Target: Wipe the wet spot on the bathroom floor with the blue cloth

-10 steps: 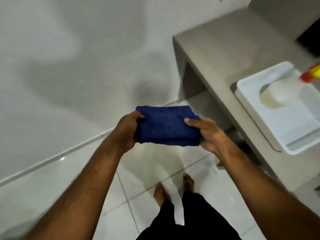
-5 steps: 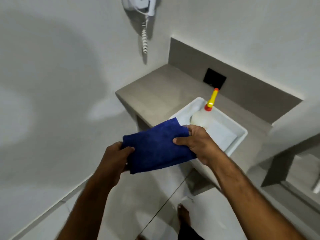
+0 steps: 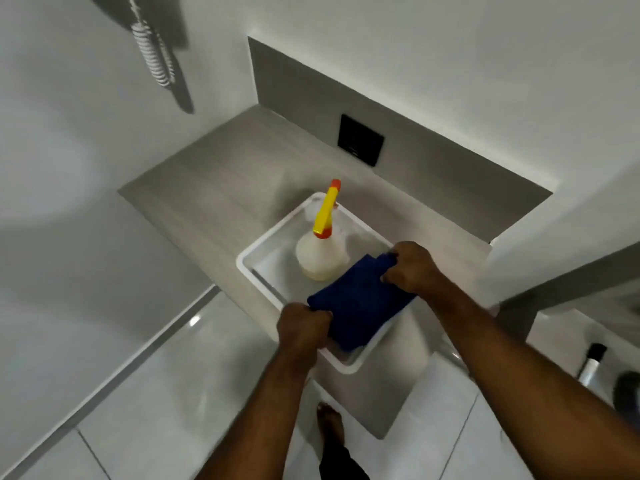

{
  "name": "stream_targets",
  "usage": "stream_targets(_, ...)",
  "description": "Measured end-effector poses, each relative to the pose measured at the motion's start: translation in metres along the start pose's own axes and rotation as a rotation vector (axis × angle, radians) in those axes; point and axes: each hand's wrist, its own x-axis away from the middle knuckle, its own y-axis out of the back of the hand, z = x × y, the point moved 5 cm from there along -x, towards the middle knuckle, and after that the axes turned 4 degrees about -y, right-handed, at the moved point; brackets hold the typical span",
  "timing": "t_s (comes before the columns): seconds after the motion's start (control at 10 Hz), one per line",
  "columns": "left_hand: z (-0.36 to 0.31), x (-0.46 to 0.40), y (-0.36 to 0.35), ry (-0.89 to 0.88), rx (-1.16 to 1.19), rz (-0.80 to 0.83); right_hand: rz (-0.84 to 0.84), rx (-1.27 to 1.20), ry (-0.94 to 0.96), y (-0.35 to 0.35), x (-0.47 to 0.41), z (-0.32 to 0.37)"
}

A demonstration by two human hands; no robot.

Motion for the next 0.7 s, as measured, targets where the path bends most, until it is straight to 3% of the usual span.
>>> stream_targets(0.1,-0.011,-0.015,-0.008,-0.025,-0.201,-0.073,-0.024,0.021,0.053,-0.012,-0.014,0.001)
stream_targets(0.3,-0.016,-0.027,-0.020,-0.002,-0.472,-0.048,-0.060,0.185,0.104,-0.031,-0.019,0.004)
stream_targets(0.4,-0.019,-0.028,-0.028,-0.097,-0.658,-0.001,-0.083,0.232,0.110,-0.030,-0.018,0.001)
stream_targets(0.5,-0.027,-0.018,-0.045,-0.222,-1.060,0.039,-0.067,0.320,0.119,-0.029,-0.015,0.007)
stream_targets(0.6,-0.040,-0.003,-0.044,-0.362,-1.371,-0.051,-0.190,0.475,0.172,-0.028,-0.004,0.025)
stream_targets(0.7,-0.063,0.012,-0.010,-0.660,-1.300,-0.272,-0.454,0.411,0.183,-0.014,0.014,0.042)
